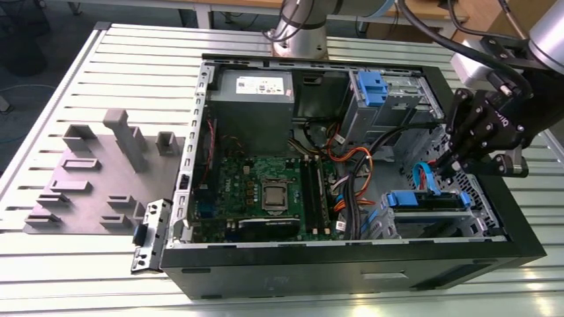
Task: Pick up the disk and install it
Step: 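Insert the second disk wire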
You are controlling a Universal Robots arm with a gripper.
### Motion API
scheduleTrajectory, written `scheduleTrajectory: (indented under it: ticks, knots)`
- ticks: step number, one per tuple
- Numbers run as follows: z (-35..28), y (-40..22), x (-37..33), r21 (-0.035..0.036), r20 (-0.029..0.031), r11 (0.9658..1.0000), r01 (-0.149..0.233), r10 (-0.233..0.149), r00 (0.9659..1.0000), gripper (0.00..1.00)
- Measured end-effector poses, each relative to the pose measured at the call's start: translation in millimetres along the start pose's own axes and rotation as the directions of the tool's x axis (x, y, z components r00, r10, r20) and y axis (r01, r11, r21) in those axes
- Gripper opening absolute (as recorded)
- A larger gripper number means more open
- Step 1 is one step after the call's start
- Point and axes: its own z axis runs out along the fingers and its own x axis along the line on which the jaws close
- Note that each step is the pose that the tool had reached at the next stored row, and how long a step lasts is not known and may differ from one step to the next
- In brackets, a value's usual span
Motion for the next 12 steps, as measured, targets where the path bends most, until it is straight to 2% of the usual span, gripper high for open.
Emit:
scheduleTrajectory:
  ticks: [3, 6, 12]
  knots:
    - [-3.9, 0.3, 0.2, 0.0, 0.0001, 1.0, 0.0, 0.0, 1.0, 0.16]
    - [-5.2, 0.3, 2.4, 0.0, 0.0, 1.0, 0.0, 0.0, 1.0, 0.16]
    - [-5.2, -0.1, 13.1, 0.0, -0.0003, 1.0, 0.0, 0.0, 1.0, 0.16]
